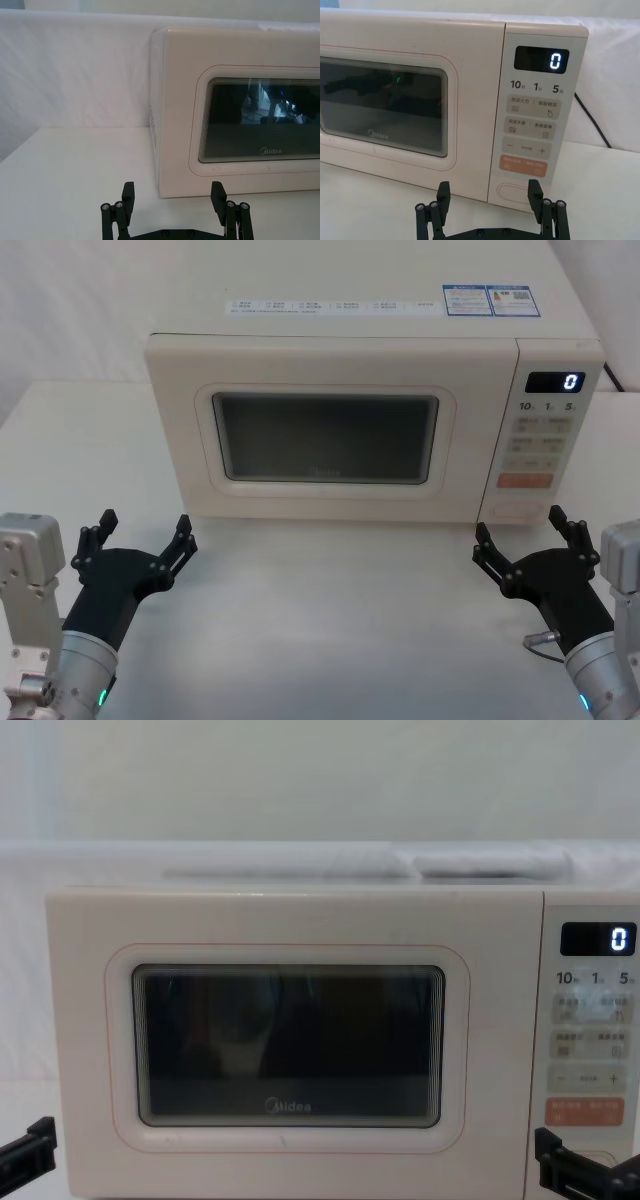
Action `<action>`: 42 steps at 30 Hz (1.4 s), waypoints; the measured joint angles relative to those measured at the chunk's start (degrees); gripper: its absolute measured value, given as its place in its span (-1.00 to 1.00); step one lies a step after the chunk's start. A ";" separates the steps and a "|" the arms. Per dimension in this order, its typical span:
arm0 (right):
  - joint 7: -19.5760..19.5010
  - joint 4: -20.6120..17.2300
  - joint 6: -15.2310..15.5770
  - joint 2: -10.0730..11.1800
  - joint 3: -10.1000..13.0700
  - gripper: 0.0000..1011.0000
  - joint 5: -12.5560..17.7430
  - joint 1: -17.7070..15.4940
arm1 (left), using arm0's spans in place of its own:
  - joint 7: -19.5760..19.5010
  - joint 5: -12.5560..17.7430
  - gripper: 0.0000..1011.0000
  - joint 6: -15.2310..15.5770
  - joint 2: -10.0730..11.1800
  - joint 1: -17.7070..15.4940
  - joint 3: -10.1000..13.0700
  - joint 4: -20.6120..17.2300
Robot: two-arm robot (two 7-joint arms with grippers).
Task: Press the button to open the microwave door with one hand; close the microwave door with the other hand.
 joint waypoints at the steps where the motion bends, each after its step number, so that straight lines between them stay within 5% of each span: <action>1: 0.00 0.00 0.00 0.00 0.00 0.98 0.00 0.00 | 0.00 0.00 0.98 0.00 0.00 0.00 0.00 0.00; 42: 0.00 0.00 0.00 0.00 0.00 0.98 0.00 0.00 | 0.00 0.00 0.98 0.00 0.00 0.00 0.00 0.00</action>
